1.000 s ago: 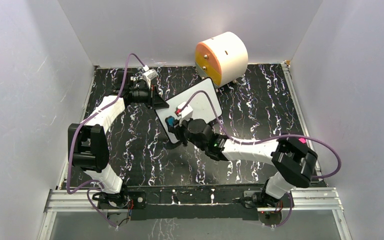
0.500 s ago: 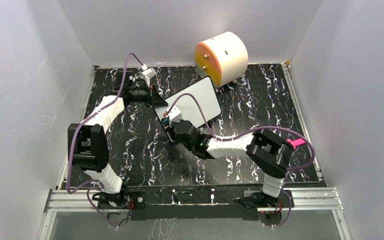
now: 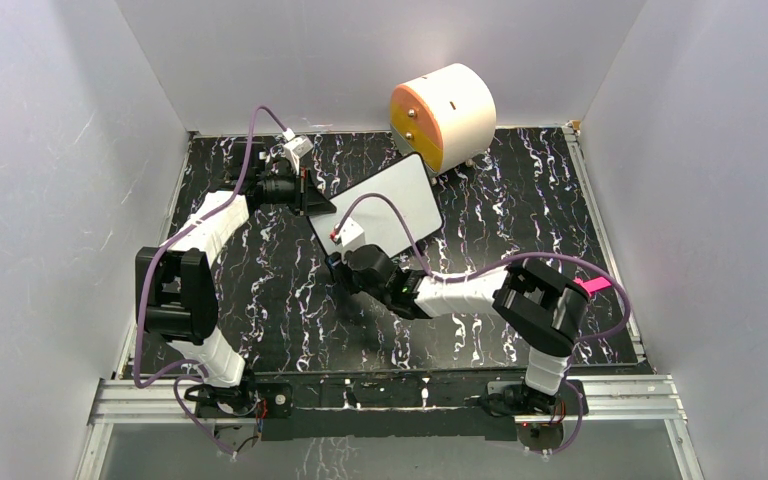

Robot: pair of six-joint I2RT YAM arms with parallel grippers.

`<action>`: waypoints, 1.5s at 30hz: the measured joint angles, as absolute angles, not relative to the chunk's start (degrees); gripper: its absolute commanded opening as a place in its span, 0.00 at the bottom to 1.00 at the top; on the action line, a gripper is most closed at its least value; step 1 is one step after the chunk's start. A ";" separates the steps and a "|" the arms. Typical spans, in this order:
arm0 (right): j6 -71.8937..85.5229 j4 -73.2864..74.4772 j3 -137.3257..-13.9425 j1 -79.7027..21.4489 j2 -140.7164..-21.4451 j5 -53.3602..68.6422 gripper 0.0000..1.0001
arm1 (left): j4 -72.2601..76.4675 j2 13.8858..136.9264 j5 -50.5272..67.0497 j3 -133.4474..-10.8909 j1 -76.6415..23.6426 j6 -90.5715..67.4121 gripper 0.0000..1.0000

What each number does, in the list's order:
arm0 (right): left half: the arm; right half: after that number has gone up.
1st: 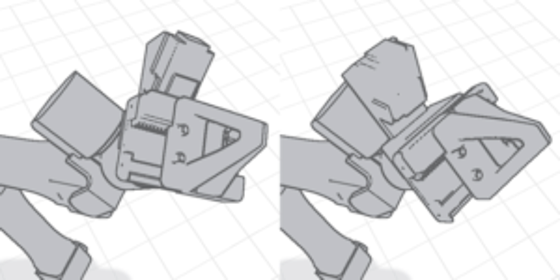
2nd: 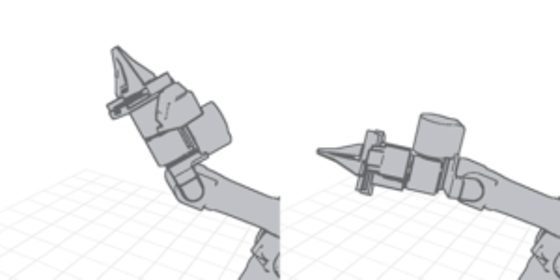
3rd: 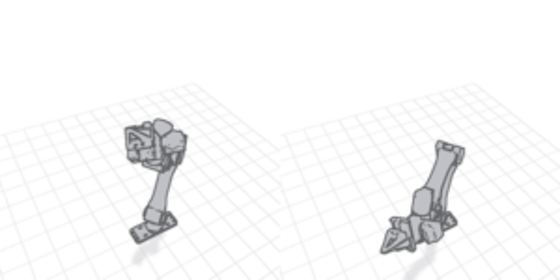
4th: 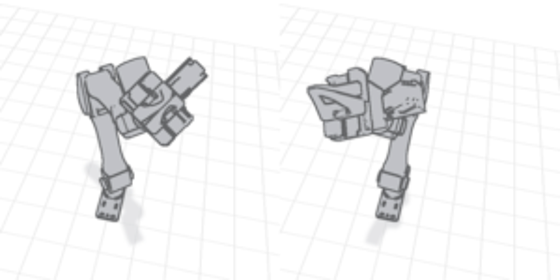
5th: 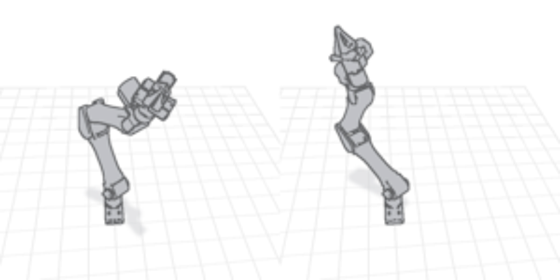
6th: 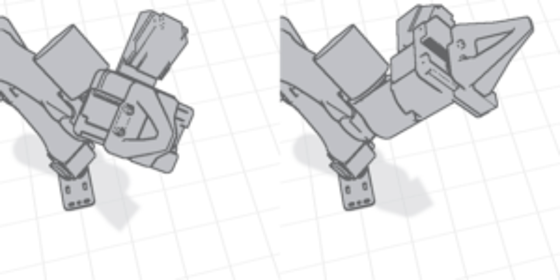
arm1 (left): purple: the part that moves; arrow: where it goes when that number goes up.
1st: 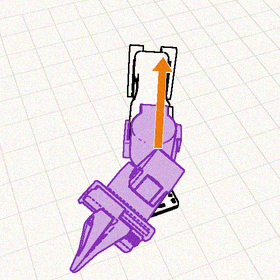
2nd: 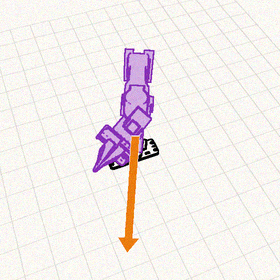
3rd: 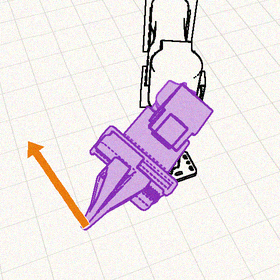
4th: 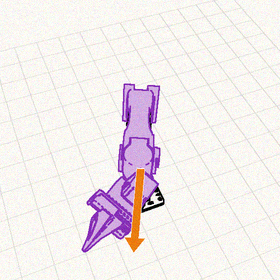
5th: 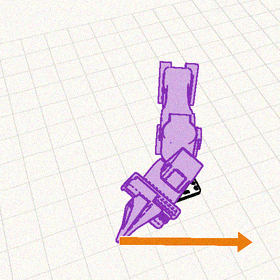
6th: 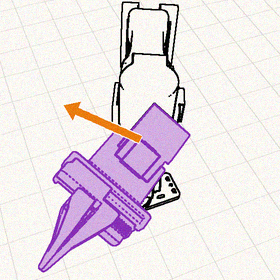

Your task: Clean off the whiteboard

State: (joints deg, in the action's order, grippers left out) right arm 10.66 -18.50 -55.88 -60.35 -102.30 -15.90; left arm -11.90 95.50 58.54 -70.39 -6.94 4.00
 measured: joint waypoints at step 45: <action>24.74 25.20 -41.32 -33.73 -60.99 -21.83 0.25 | -27.58 62.79 17.91 -78.19 -6.48 -13.86 0.88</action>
